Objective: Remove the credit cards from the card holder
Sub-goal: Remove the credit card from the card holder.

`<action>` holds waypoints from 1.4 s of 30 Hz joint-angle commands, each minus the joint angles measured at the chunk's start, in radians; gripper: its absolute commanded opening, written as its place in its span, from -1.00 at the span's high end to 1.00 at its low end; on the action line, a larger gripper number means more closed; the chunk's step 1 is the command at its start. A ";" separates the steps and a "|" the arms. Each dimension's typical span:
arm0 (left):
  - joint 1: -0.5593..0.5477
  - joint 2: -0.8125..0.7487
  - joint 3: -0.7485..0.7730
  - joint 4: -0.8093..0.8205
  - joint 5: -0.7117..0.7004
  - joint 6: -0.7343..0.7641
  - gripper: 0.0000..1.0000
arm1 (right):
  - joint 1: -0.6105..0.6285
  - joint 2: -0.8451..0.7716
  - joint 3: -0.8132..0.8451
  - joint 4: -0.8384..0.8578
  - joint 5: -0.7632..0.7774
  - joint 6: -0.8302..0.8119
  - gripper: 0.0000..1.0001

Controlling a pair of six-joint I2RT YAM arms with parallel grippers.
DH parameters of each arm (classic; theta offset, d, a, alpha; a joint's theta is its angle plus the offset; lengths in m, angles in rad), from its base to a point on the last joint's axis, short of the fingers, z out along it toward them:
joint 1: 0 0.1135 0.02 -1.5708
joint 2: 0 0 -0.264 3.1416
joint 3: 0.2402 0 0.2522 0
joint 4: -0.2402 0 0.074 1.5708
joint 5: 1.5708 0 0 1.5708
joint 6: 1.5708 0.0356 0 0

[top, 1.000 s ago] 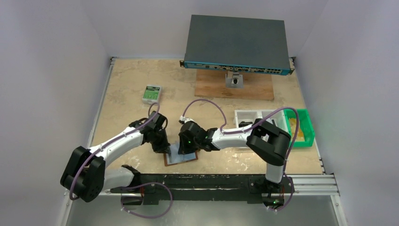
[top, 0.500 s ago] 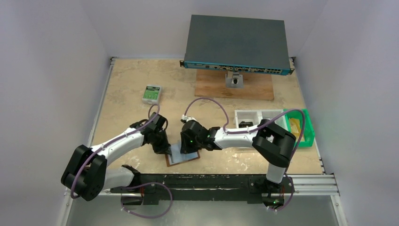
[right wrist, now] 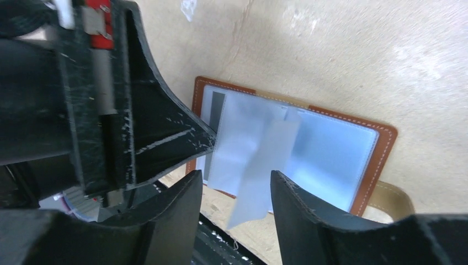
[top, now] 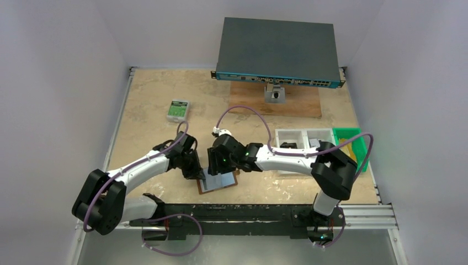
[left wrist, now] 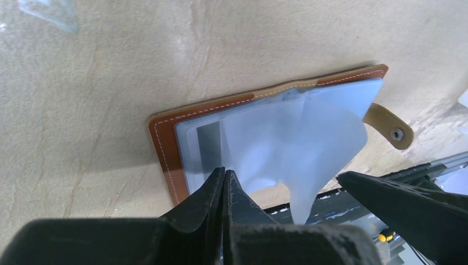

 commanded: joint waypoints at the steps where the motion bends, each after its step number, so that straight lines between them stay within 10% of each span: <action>1: -0.004 -0.025 -0.007 0.076 0.065 -0.002 1.00 | -0.004 -0.076 0.057 -0.102 0.105 0.009 0.01; 42: -0.191 0.365 0.266 0.149 0.104 -0.037 0.88 | -0.063 -0.329 -0.131 -0.198 0.226 0.052 -0.01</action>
